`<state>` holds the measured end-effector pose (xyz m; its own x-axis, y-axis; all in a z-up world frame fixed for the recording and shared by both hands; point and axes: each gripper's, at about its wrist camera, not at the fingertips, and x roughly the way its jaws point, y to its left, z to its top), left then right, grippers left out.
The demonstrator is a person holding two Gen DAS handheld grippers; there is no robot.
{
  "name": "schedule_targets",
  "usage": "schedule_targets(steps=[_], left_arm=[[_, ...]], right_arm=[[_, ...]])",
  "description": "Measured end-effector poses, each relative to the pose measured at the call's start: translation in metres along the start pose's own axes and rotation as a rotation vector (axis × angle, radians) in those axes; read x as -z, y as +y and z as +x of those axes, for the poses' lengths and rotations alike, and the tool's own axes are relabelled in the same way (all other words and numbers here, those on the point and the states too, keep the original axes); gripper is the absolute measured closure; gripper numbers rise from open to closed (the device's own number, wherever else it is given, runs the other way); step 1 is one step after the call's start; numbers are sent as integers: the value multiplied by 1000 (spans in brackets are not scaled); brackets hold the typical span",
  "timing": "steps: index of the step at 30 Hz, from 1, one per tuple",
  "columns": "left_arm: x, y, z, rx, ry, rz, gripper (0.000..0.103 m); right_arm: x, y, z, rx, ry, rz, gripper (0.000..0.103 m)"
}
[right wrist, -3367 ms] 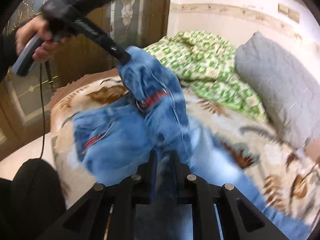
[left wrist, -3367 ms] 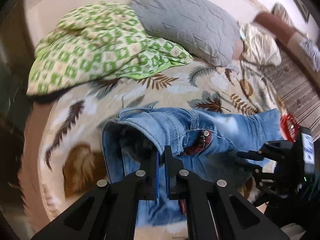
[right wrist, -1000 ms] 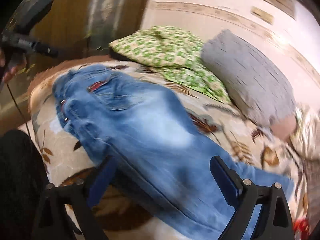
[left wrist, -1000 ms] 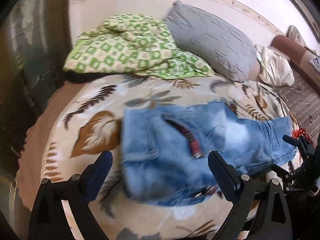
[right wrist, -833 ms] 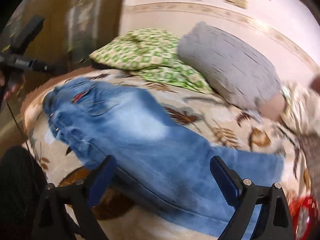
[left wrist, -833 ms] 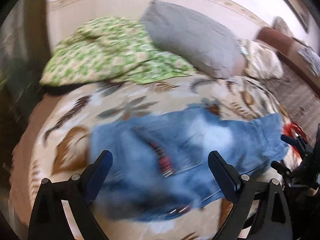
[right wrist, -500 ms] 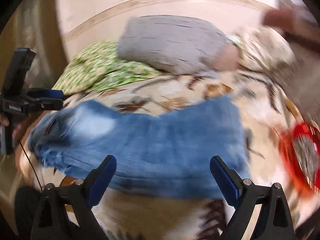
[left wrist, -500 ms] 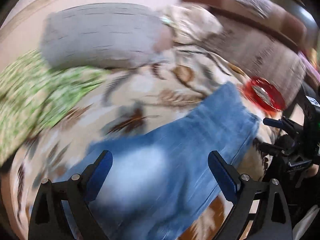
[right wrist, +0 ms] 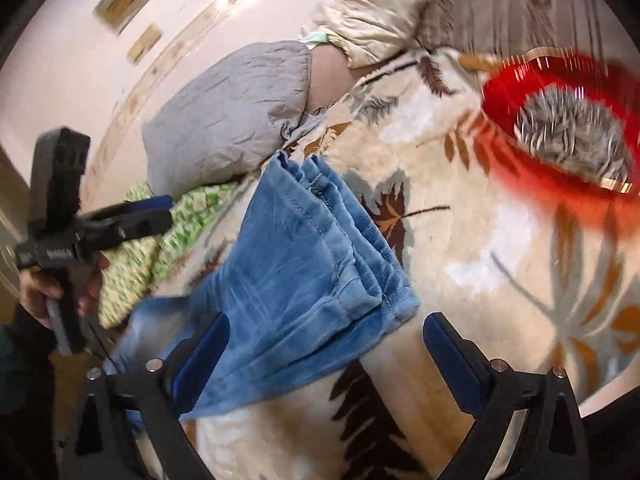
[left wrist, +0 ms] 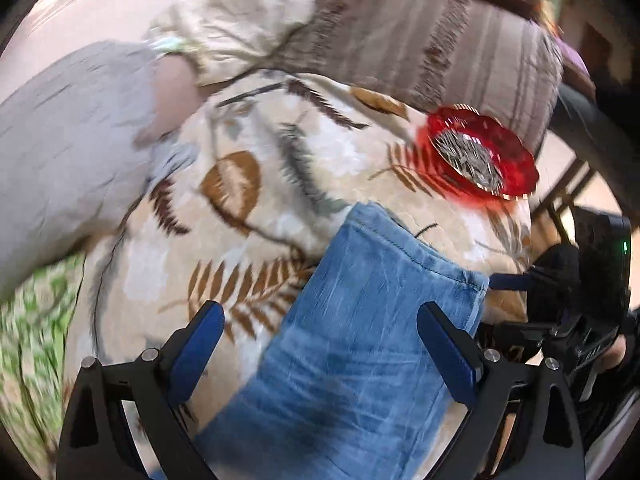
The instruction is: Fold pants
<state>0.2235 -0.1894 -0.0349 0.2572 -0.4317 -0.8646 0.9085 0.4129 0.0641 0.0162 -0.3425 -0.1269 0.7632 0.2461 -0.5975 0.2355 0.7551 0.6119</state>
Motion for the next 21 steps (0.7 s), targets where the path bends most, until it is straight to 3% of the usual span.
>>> schedule_targets(steps=[5,9,11,12,14,21], left_arm=[[-19,2,16,6,43,41,6],[-32,5,20,17,52,53,6],[-38,5,24,26,55,66,6],[-40,4,27,29,59,78,6],[-46,0,35,24,70,107,6],[-55,-25,62,96,91,203,6]], right_arm=[[0,-12,14,-97,17,97,5],[0,-13,22,-81,-14,103,8],[-2,-14,24,-59,-29,105,20],[-3,-14,25,-43,-33,101,41],[-3,-19,31,-4,-10,94,73],[3,-25,31,-18,-28,85,77]])
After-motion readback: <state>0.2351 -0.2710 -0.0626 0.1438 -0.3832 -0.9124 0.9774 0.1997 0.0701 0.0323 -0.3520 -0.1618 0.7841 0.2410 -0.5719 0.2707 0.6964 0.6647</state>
